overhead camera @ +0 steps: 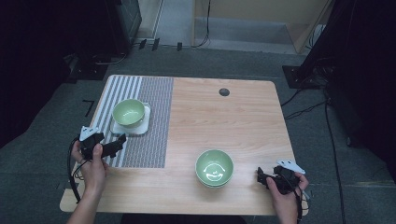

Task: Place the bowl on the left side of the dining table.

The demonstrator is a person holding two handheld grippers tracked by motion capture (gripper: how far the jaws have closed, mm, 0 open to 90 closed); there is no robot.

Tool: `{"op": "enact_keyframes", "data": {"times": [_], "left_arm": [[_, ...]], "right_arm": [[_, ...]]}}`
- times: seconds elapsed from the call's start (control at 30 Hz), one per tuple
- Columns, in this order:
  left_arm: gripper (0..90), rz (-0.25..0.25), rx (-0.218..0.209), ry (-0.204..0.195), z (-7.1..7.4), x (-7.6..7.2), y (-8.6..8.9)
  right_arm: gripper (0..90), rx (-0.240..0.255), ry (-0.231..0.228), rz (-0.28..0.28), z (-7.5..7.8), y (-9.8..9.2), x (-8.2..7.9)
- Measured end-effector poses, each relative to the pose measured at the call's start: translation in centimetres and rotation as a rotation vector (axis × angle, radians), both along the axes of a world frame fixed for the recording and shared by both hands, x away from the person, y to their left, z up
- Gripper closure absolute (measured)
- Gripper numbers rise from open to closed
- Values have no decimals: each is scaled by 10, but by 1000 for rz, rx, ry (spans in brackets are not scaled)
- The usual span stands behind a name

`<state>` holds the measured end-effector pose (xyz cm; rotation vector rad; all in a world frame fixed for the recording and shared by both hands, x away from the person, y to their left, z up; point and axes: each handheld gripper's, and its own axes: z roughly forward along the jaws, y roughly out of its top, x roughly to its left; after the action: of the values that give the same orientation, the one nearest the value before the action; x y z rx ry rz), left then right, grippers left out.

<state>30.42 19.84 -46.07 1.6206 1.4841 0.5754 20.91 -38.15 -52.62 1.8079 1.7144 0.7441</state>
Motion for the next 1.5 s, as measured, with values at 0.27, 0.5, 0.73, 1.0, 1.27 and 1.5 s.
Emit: {"op": "enact_keyframes", "data": {"times": [0.27, 0.5, 0.73, 1.0, 1.27, 1.5], "left_arm": [[83, -18, 18, -2, -3, -11, -1], [83, -19, 15, 8, -8, -20, 3], [83, -7, 16, 18, -14, -26, 10], [83, 10, 20, 36, -20, -33, 26], [83, 31, 27, 39, -23, -39, 38], [83, 48, 51, 52, -31, -45, 49]], "right_arm": [[0, -1, 1, 0, 0, 0, 0], [0, -1, 1, 0, 0, 0, 0], [0, -1, 1, 0, 0, 0, 0], [0, -1, 1, 0, 0, 0, 0], [0, -1, 1, -1, 0, 0, 0], [0, -1, 1, 0, 0, 0, 0]]}}
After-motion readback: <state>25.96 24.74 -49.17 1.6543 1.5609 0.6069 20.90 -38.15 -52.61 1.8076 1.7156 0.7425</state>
